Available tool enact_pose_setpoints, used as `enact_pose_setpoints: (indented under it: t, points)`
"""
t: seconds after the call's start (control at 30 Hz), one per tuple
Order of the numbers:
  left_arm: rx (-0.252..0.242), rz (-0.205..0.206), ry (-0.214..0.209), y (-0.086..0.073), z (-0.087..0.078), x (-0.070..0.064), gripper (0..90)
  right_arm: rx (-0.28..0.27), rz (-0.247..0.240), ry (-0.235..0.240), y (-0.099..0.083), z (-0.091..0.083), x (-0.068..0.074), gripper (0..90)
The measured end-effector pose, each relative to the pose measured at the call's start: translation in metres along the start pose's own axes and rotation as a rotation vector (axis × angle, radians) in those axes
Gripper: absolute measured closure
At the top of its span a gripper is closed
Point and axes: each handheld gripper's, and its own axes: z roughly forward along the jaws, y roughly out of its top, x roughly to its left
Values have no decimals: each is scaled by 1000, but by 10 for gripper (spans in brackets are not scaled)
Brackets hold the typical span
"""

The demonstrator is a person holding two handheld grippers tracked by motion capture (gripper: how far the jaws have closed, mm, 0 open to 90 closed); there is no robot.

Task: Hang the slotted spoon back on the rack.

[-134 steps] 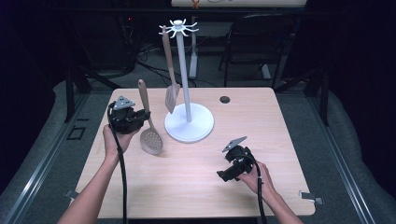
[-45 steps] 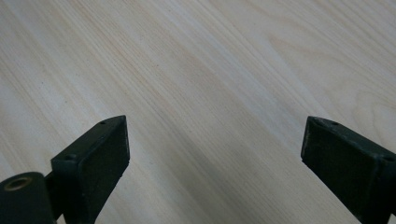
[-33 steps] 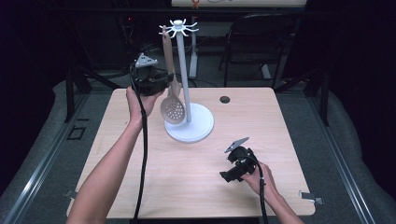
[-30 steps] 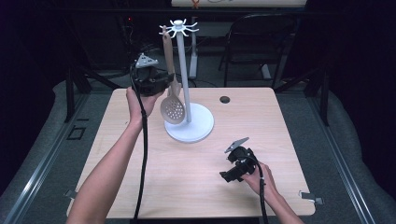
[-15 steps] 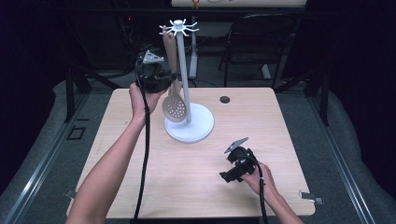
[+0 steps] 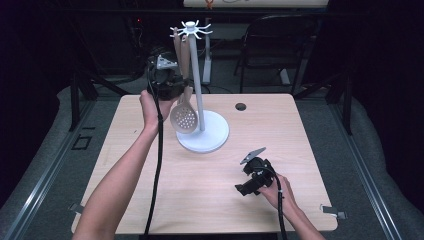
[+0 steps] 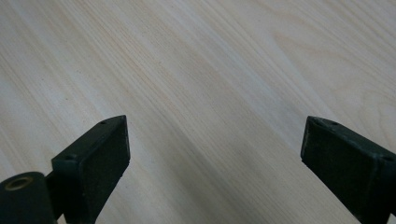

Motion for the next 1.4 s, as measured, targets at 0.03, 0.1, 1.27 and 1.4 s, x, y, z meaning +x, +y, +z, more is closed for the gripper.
enact_pose_setpoints:
  t: [0.03, 0.1, 1.27, 1.4]
  points:
    - [-2, 0, -2, 0, 0, 0, 748, 0, 0, 0, 0, 0, 0, 77]
    - [-9, 2, -6, 0, -1, 0, 734, -1, 1, 0, 0, 0, 0, 77]
    - [169, 77, 24, -77, -37, 6, 146, -5, 15, 3, 0, -1, 1, 79]
    - [200, 72, 35, -99, -42, 10, 137, -7, 15, 9, 0, -1, 2, 79]
